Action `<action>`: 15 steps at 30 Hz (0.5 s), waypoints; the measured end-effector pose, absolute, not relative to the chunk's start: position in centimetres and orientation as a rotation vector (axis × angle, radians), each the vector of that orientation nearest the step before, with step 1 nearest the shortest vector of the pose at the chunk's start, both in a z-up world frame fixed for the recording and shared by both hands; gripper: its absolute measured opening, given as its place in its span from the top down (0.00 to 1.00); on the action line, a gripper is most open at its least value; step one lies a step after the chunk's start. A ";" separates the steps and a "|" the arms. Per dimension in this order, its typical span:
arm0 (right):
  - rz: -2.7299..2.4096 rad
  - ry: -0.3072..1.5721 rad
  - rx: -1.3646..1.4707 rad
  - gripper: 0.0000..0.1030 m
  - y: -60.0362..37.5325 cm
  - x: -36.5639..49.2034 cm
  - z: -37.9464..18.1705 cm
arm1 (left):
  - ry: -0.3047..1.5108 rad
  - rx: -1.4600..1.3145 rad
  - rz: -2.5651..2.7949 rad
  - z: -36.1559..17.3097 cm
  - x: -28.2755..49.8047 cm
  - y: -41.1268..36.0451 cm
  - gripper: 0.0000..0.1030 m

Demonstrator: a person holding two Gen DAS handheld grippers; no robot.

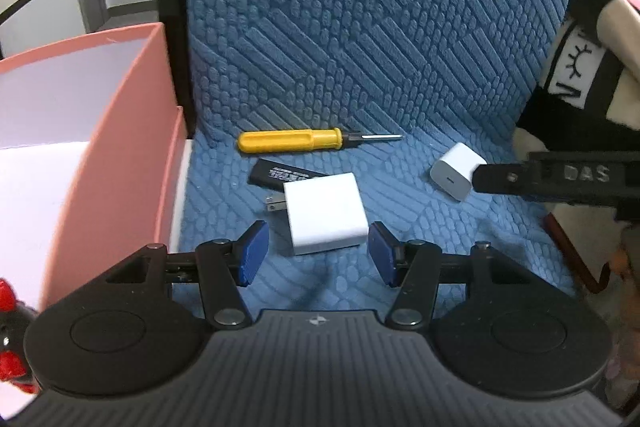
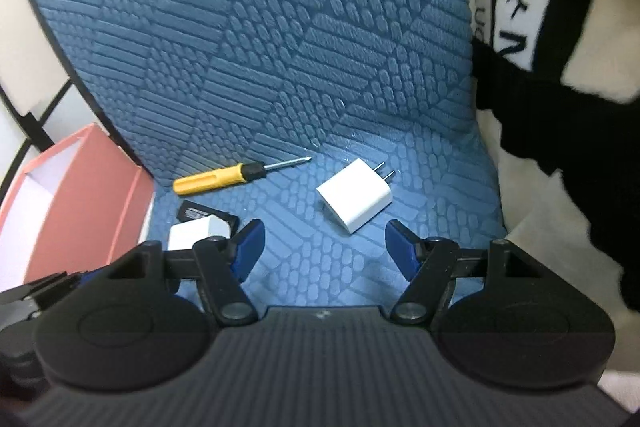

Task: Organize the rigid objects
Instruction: 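Move left tool to large white charger while right tool approaches small white charger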

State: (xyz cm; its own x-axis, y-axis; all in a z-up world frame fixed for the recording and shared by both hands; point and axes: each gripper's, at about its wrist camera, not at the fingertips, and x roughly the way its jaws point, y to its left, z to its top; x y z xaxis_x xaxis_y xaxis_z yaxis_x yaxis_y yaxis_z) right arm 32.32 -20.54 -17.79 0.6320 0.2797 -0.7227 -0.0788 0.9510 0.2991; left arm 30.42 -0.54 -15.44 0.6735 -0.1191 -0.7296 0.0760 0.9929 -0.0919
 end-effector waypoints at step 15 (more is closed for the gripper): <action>0.202 0.861 0.110 0.40 -20.2 36.1 -19.3 | 0.922 -0.073 -0.129 -17.6 33.8 -0.4 0.40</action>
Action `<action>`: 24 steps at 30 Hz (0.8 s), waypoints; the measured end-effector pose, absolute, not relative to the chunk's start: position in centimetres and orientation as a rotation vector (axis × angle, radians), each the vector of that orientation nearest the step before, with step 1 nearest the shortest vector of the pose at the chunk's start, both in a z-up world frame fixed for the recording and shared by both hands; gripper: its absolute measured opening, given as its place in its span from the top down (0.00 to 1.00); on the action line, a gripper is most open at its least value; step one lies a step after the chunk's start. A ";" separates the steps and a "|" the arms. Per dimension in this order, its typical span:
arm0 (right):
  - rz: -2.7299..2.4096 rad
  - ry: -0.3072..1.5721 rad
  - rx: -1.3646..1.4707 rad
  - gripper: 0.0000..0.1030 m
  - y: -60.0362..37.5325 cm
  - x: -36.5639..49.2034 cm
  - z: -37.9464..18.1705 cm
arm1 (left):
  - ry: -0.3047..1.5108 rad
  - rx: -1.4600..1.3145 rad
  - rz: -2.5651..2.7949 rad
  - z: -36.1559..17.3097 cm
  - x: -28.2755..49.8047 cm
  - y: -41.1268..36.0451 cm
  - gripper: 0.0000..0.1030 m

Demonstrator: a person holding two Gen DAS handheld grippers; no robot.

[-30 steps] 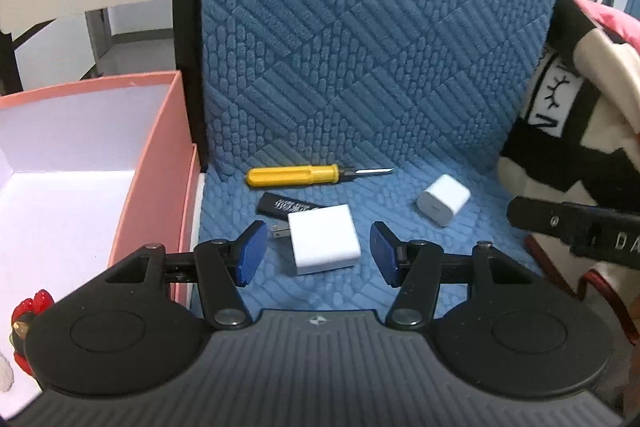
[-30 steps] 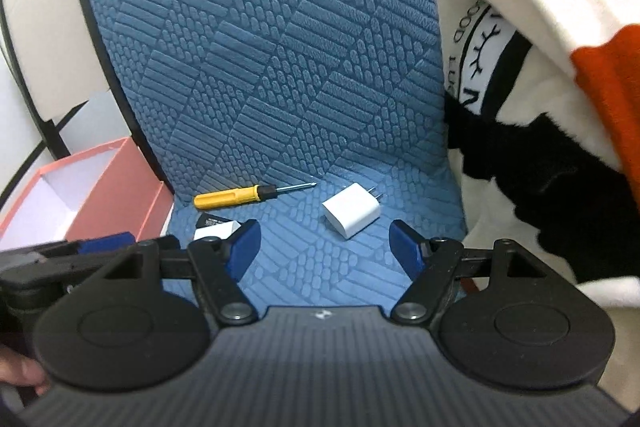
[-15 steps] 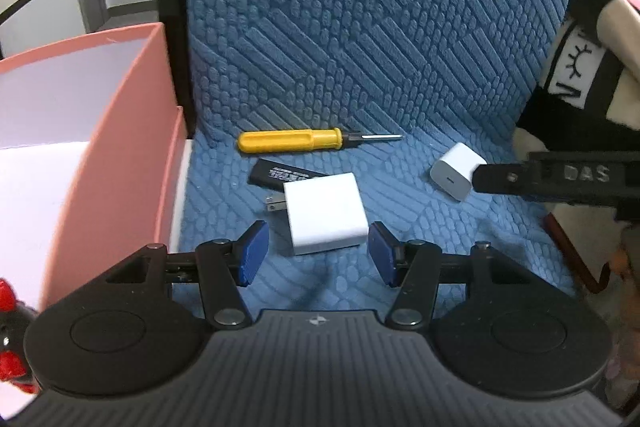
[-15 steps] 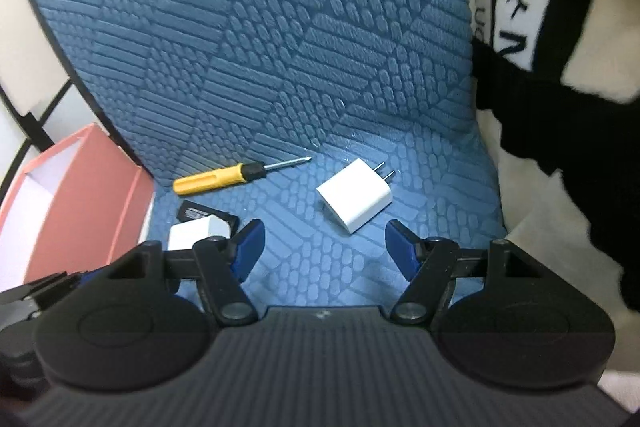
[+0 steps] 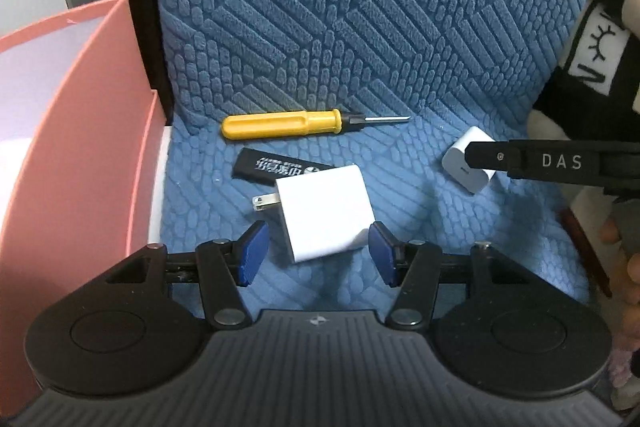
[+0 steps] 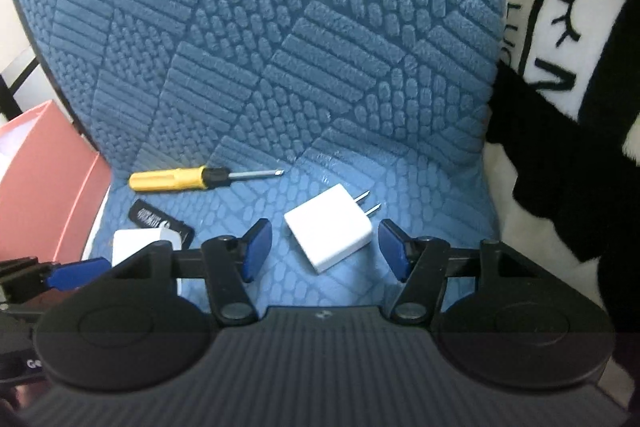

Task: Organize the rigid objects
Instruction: 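Move left tool to large white charger while right tool approaches small white charger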

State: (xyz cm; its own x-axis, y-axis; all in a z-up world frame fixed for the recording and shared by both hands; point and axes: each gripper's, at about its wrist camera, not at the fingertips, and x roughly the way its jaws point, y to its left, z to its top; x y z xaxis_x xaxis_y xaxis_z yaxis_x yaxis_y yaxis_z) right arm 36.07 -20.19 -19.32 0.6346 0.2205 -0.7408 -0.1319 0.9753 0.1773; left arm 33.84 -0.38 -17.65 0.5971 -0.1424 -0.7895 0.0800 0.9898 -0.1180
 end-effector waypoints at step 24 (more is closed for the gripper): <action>0.301 0.873 -0.077 0.38 -17.7 38.1 -20.5 | 0.927 -0.273 -0.091 -18.2 34.7 0.5 0.41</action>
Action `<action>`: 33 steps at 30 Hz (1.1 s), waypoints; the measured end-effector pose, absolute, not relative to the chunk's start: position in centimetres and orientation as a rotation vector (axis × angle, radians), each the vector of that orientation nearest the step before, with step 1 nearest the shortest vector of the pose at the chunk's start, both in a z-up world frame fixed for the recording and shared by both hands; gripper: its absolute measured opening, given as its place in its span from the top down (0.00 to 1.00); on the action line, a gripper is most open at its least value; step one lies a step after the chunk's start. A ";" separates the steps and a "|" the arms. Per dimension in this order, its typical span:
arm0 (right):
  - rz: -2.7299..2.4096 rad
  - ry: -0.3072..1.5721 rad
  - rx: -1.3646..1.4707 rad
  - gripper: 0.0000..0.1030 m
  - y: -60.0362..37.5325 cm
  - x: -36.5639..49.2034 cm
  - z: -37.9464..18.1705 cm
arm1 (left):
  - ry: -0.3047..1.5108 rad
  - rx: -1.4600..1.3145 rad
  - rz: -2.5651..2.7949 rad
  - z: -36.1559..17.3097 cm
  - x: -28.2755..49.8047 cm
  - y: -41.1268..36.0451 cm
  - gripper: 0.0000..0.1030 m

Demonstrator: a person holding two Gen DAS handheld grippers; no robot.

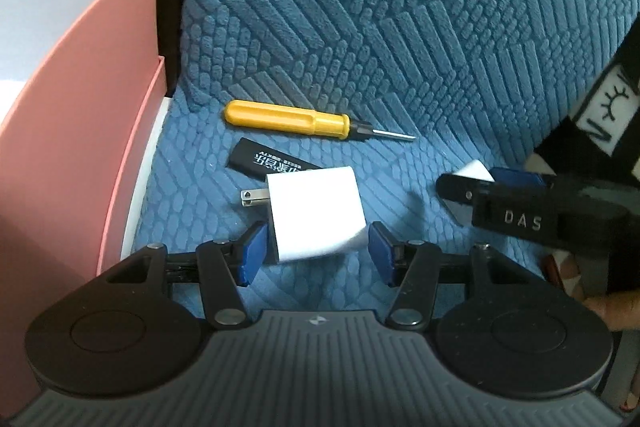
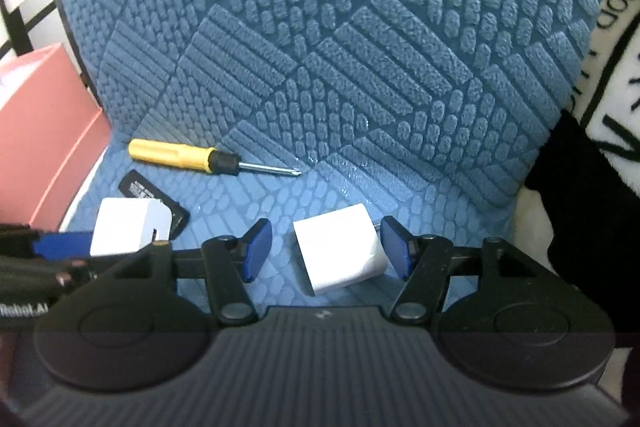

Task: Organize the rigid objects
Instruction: 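Move left tool to large white charger while right tool approaches small white charger, then close left tool on large white charger while right tool closes on small charger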

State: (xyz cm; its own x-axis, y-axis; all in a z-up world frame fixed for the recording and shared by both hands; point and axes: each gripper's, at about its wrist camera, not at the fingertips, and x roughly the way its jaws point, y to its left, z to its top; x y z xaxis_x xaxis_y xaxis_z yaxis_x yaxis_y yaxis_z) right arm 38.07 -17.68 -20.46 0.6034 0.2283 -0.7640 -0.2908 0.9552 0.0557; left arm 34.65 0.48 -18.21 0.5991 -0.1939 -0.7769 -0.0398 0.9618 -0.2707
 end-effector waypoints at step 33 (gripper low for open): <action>0.157 1.021 0.004 0.52 -18.4 34.2 -20.7 | 0.952 -0.250 -0.152 -18.0 31.8 1.1 0.43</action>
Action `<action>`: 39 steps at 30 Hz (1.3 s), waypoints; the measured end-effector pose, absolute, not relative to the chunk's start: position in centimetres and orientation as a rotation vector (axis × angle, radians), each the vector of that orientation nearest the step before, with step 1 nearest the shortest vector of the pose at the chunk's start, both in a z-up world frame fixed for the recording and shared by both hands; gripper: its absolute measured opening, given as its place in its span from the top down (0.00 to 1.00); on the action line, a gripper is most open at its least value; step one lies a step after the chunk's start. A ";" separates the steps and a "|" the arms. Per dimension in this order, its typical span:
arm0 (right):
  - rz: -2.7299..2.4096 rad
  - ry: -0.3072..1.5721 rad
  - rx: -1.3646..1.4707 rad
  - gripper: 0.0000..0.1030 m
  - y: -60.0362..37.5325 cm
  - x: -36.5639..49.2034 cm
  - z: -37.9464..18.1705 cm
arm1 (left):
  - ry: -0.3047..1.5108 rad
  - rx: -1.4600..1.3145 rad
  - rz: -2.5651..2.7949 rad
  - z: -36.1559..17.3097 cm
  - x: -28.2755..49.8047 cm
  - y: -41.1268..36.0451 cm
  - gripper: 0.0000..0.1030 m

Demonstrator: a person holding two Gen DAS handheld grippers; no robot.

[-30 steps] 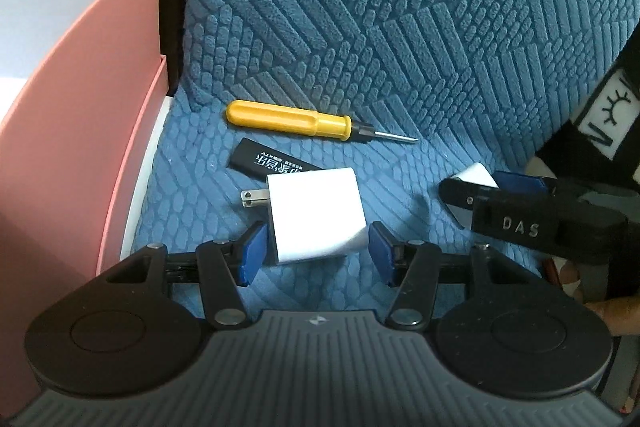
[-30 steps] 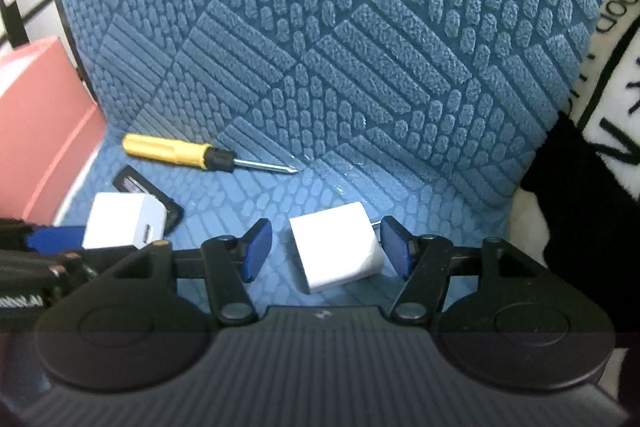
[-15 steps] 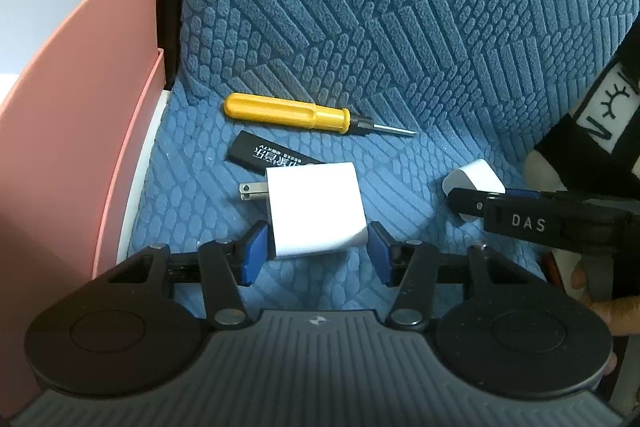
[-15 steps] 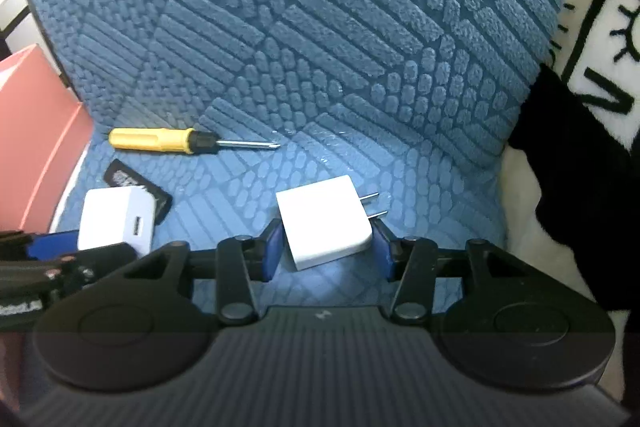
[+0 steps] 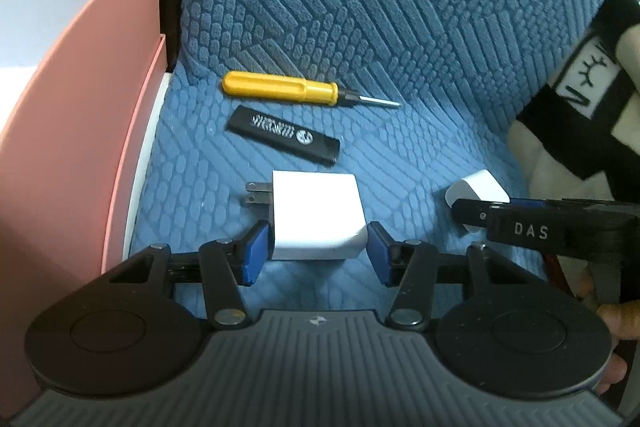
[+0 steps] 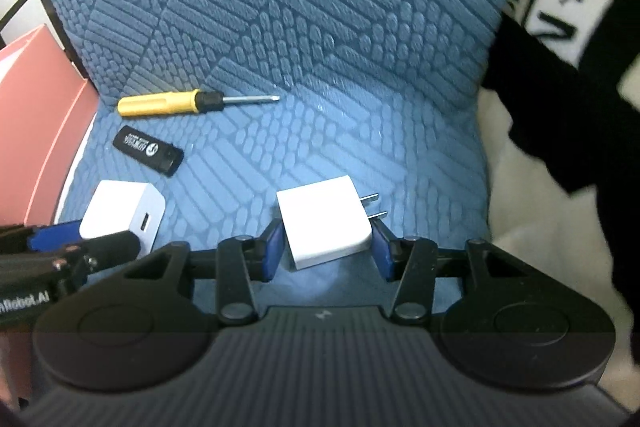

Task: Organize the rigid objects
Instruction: 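Close left tool on large white charger while right tool closes on small charger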

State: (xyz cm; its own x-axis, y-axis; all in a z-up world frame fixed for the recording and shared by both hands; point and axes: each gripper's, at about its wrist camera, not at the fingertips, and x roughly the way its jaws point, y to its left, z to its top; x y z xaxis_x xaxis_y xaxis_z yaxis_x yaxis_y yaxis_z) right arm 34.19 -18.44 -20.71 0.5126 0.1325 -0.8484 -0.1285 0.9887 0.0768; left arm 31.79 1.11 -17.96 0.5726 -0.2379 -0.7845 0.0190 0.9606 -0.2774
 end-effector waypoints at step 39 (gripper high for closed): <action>0.043 1.026 0.233 0.54 -16.8 17.7 -20.1 | 0.981 -0.193 -0.169 -18.0 15.7 0.7 0.44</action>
